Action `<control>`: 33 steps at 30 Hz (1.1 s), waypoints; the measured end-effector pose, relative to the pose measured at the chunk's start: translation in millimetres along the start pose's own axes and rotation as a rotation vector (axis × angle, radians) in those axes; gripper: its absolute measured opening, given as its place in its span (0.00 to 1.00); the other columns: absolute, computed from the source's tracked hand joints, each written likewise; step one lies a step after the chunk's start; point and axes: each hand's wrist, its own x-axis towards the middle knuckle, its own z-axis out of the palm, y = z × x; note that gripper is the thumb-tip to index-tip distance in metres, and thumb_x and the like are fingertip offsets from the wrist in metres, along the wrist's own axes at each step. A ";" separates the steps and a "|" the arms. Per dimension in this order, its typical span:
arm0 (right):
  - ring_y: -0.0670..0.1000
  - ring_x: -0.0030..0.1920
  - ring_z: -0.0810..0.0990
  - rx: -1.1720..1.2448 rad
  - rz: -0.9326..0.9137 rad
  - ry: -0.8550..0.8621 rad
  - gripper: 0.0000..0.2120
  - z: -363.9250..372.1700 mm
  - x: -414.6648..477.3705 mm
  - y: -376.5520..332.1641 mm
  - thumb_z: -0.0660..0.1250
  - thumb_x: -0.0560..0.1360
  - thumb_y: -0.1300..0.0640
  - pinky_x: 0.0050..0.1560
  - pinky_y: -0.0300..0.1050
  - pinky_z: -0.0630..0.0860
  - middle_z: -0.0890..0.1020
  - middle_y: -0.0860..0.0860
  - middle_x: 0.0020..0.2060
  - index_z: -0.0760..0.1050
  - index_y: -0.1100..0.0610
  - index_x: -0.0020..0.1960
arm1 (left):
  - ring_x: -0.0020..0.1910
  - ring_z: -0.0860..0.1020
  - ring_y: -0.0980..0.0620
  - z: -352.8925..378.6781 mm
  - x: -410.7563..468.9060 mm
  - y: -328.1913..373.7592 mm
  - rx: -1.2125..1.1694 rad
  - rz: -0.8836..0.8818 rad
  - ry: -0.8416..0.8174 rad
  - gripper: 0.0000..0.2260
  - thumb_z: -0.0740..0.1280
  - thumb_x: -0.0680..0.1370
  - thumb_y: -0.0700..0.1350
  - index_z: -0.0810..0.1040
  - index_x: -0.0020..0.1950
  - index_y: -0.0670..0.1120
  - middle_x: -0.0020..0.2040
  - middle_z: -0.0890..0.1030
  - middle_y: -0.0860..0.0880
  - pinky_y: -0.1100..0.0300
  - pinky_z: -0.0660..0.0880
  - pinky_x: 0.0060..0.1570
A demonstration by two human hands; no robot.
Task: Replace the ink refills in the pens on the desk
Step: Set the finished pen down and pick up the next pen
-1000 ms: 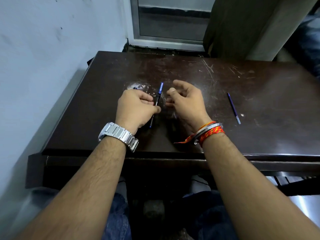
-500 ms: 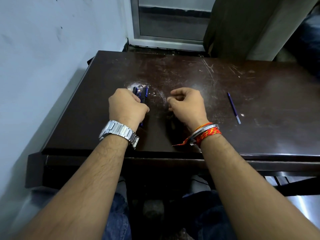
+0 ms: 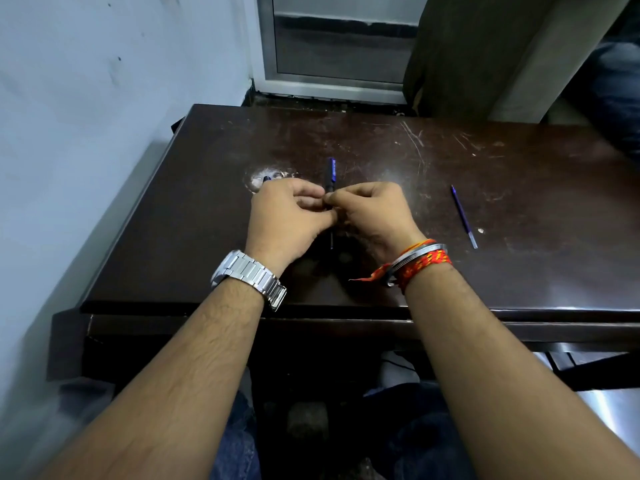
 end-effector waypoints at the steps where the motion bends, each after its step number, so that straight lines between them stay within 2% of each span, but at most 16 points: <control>1: 0.55 0.35 0.82 -0.054 -0.008 0.058 0.03 -4.6 1.0 -1.4 0.73 0.66 0.58 0.44 0.55 0.82 0.85 0.59 0.33 0.85 0.56 0.34 | 0.38 0.84 0.64 0.4 -0.2 0.4 -0.010 0.009 -0.017 0.16 0.83 0.64 0.47 0.84 0.48 0.48 0.38 0.86 0.54 0.70 0.79 0.41; 2: 0.53 0.35 0.83 -0.146 -0.030 0.138 0.04 -10.6 2.6 -2.1 0.73 0.66 0.57 0.43 0.52 0.83 0.85 0.56 0.32 0.85 0.57 0.35 | 0.38 0.83 0.65 0.7 -0.2 0.4 -0.007 0.011 -0.010 0.17 0.83 0.63 0.49 0.84 0.48 0.48 0.38 0.85 0.55 0.73 0.78 0.40; 3: 0.51 0.36 0.83 -0.271 -0.064 0.229 0.05 -18.0 4.3 -2.8 0.72 0.67 0.55 0.40 0.46 0.82 0.84 0.52 0.30 0.84 0.56 0.36 | 0.38 0.83 0.65 0.6 0.1 -0.1 0.004 0.005 0.010 0.17 0.83 0.63 0.51 0.84 0.47 0.49 0.39 0.85 0.56 0.72 0.77 0.40; 5: 0.49 0.39 0.82 -0.474 -0.105 0.360 0.05 -33.7 5.1 -4.8 0.72 0.70 0.55 0.35 0.36 0.74 0.81 0.48 0.30 0.84 0.56 0.39 | 0.38 0.84 0.61 -0.1 1.6 -2.3 0.014 -0.029 0.046 0.16 0.83 0.63 0.51 0.84 0.47 0.49 0.39 0.86 0.55 0.65 0.81 0.43; 7: 0.50 0.37 0.81 -0.548 -0.090 0.404 0.06 -47.0 8.5 -3.9 0.71 0.71 0.56 0.36 0.36 0.73 0.80 0.51 0.32 0.84 0.58 0.40 | 0.38 0.85 0.56 -0.8 2.9 -4.5 0.014 -0.067 0.051 0.16 0.83 0.64 0.49 0.84 0.47 0.47 0.40 0.86 0.53 0.56 0.84 0.45; 10: 0.48 0.30 0.75 -0.632 -0.039 0.447 0.09 -57.4 13.8 0.7 0.72 0.71 0.55 0.29 0.33 0.66 0.79 0.55 0.34 0.83 0.62 0.44 | 0.36 0.85 0.56 -0.7 3.4 -6.4 0.035 -0.071 0.049 0.15 0.83 0.64 0.48 0.84 0.47 0.48 0.39 0.86 0.53 0.54 0.84 0.43; 13: 0.54 0.37 0.77 -0.681 -0.030 0.469 0.11 -58.9 16.2 4.3 0.71 0.72 0.55 0.38 0.37 0.69 0.82 0.59 0.42 0.81 0.63 0.47 | 0.35 0.85 0.55 0.6 2.9 -7.4 0.036 -0.063 0.047 0.15 0.83 0.65 0.48 0.84 0.47 0.47 0.38 0.86 0.52 0.54 0.84 0.43; 16: 0.57 0.41 0.80 -0.701 -0.058 0.464 0.09 -57.8 16.7 5.4 0.70 0.72 0.57 0.42 0.41 0.74 0.83 0.60 0.43 0.81 0.64 0.46 | 0.36 0.85 0.54 2.6 3.2 -8.2 0.041 -0.067 0.037 0.15 0.82 0.65 0.48 0.84 0.48 0.47 0.39 0.87 0.52 0.52 0.84 0.46; 20: 0.57 0.42 0.82 -0.736 -0.064 0.460 0.08 -58.5 16.6 4.9 0.70 0.72 0.59 0.43 0.43 0.77 0.83 0.59 0.43 0.80 0.64 0.47 | 0.36 0.86 0.54 6.3 3.7 -7.6 0.034 -0.070 0.023 0.15 0.83 0.65 0.48 0.84 0.47 0.47 0.39 0.87 0.51 0.52 0.84 0.45; 24: 0.59 0.44 0.81 -0.773 -0.053 0.476 0.05 -60.8 13.1 5.8 0.69 0.72 0.61 0.41 0.45 0.76 0.82 0.60 0.44 0.77 0.63 0.45 | 0.34 0.85 0.55 12.3 2.7 -4.9 0.037 -0.072 0.011 0.14 0.82 0.65 0.47 0.84 0.46 0.47 0.38 0.87 0.51 0.55 0.84 0.43; 28: 0.57 0.40 0.77 -0.780 -0.041 0.452 0.05 -63.2 11.3 5.0 0.69 0.73 0.60 0.39 0.43 0.71 0.80 0.58 0.42 0.74 0.59 0.43 | 0.34 0.85 0.56 16.6 0.4 -2.5 0.045 -0.073 -0.007 0.13 0.82 0.65 0.47 0.84 0.46 0.48 0.38 0.86 0.52 0.58 0.83 0.42; 33: 0.58 0.38 0.75 -0.741 -0.037 0.463 0.06 -67.6 9.8 3.6 0.67 0.74 0.59 0.39 0.44 0.70 0.77 0.58 0.39 0.72 0.61 0.41 | 0.33 0.85 0.58 18.1 -0.3 -0.8 0.047 -0.078 -0.002 0.13 0.82 0.65 0.48 0.83 0.45 0.50 0.37 0.86 0.53 0.60 0.82 0.39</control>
